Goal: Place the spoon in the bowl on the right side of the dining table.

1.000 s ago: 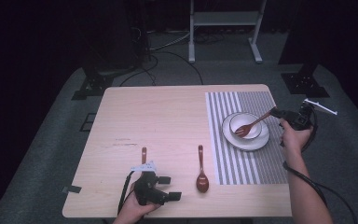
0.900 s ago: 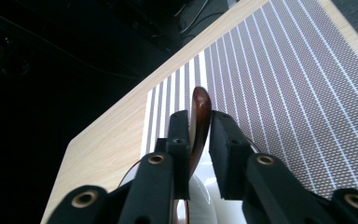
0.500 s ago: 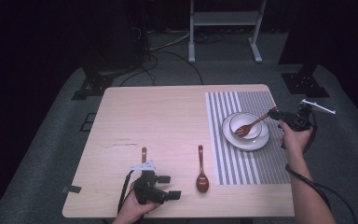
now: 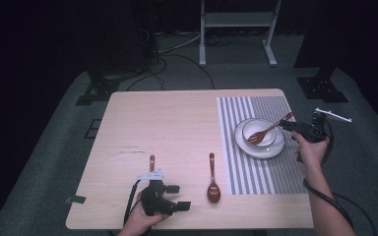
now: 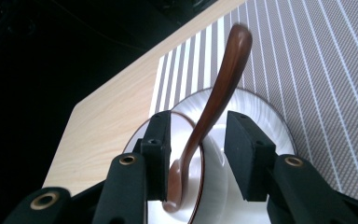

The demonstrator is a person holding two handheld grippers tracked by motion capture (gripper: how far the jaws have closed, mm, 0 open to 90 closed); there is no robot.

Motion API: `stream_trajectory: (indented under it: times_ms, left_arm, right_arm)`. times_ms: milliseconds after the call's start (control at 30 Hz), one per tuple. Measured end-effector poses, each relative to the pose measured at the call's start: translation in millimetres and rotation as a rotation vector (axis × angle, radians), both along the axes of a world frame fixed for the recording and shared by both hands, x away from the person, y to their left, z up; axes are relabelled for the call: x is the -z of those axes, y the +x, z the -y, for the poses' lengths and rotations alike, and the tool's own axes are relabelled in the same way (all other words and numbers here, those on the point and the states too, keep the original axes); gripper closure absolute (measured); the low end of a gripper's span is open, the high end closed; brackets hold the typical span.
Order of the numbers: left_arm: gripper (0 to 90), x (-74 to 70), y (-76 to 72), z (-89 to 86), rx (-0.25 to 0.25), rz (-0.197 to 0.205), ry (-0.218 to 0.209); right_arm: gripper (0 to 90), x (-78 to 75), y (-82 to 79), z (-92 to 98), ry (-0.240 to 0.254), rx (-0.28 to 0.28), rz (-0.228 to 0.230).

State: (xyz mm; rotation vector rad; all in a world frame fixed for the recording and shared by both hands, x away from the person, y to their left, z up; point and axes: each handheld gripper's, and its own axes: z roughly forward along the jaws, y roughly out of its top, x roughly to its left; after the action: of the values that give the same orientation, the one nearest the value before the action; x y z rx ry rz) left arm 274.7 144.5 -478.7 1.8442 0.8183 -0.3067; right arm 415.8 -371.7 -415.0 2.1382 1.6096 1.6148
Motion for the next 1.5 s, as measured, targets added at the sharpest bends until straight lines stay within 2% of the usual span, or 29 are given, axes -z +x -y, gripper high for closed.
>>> stream_trajectory:
  times_ms: [967,1500]
  left_arm:
    - [0.0,-0.2,0.4,-0.6,-0.004,0.003,-0.002]
    - [0.0,-0.9,0.5,-1.6,-0.005,0.004,-0.001]
  right_arm:
    - [57.6,0.3,-17.6,-18.6,-0.023,-0.110,0.006]
    - [57.4,1.1,-24.9,-26.4,-0.024,-0.144,0.005]
